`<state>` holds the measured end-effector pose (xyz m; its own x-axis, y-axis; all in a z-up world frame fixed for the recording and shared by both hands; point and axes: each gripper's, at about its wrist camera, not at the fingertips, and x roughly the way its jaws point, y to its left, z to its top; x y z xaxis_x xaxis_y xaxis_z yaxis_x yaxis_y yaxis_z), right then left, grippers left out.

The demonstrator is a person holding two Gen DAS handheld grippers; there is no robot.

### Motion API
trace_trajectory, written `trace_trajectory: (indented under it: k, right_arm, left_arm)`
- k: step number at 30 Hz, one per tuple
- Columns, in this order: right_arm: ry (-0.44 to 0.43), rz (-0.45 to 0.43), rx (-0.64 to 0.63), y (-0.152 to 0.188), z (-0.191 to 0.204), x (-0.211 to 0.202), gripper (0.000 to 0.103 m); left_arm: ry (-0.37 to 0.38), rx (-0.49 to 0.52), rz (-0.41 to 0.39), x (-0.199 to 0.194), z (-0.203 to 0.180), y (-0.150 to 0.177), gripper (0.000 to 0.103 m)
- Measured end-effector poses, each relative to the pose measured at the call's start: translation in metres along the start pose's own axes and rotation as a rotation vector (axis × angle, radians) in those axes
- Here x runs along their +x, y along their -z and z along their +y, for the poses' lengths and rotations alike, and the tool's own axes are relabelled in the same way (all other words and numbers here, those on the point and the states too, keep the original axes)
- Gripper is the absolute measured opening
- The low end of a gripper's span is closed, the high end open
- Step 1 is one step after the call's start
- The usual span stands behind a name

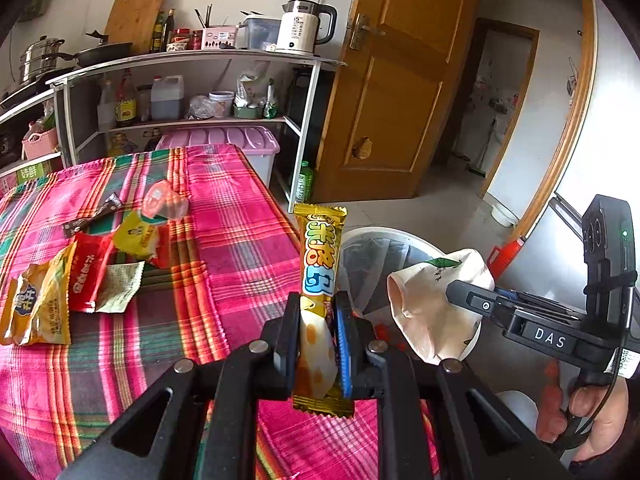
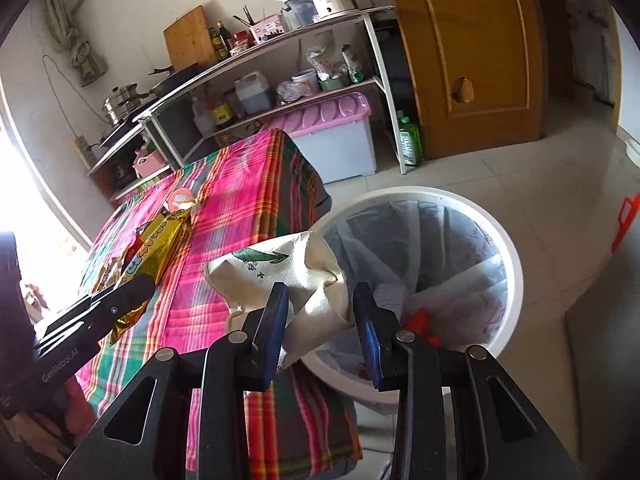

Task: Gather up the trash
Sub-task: 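Carry the wrapper and cloth bag over the white bin and open both tools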

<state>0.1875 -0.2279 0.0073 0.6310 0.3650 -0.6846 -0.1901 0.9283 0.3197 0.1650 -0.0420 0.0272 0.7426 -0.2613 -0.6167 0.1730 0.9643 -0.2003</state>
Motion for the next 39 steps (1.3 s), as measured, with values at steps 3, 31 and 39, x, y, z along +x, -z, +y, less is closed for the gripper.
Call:
trace_trajectory:
  k: [3, 31, 39]
  right_arm:
    - [0.017, -0.003, 0.021, -0.001, -0.011, 0.000, 0.035]
    - [0.112, 0.053, 0.132, -0.003, -0.081, 0.026, 0.036]
    - [0.136, 0.065, 0.133, -0.001, -0.085, 0.029, 0.036]
  left_arm:
    - [0.019, 0.014, 0.010, 0.010, -0.008, -0.003, 0.017]
    - [0.128, 0.056, 0.155, 0.095, -0.063, -0.014, 0.018]
    - [0.132, 0.035, 0.178, 0.103, -0.061, -0.015, 0.029]
